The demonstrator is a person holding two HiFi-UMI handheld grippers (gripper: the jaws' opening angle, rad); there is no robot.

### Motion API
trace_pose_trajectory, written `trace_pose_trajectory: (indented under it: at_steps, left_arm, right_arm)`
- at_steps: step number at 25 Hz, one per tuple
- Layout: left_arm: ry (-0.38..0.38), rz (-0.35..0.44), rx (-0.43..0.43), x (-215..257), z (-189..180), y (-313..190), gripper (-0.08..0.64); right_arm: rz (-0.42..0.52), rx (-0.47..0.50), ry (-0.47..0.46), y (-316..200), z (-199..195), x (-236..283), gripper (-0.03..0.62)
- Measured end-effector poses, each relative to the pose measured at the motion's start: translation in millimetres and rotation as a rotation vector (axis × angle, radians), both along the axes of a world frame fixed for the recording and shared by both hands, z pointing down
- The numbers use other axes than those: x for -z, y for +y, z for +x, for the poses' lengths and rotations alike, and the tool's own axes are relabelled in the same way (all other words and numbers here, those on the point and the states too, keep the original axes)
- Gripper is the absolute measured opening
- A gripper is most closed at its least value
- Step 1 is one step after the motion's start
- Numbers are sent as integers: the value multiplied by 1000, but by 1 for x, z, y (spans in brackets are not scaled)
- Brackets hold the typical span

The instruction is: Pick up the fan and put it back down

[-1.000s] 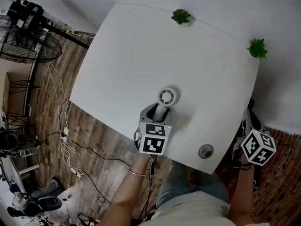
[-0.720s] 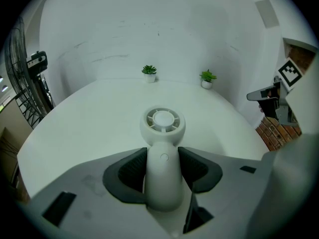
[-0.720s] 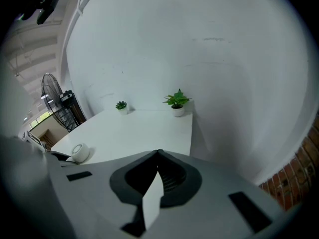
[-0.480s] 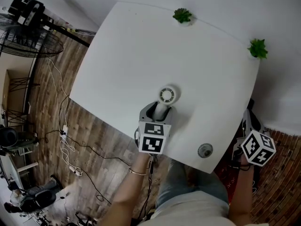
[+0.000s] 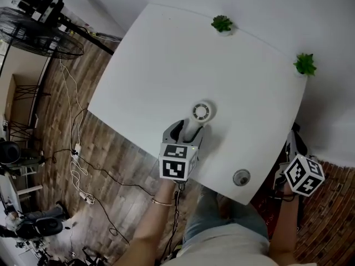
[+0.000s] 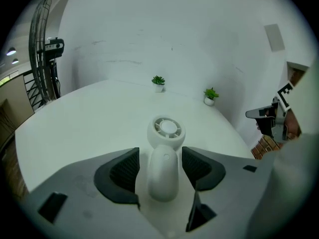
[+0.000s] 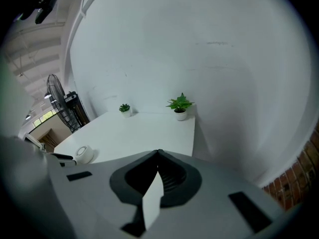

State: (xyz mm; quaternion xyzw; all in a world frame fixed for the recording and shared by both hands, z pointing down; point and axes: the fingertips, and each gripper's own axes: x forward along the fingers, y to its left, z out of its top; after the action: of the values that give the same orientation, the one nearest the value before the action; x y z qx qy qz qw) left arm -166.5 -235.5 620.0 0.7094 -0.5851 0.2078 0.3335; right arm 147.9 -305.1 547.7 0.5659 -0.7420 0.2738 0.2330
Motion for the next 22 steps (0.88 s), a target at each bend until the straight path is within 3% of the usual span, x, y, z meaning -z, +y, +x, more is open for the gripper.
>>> trace_pose_trajectory:
  at_steps: [8,17,22]
  left_arm:
    - [0,58,45,38,-9,9,247]
    - [5,219,182,119,-38,10,243]
    - [-17,328,293,172,-49,17,118]
  right_arm:
    - [65,28,-42,-12,-6,31,1]
    - [180,72,-87,-29,-5,87,1]
    - [259,118,-106,-36,-7,124,1]
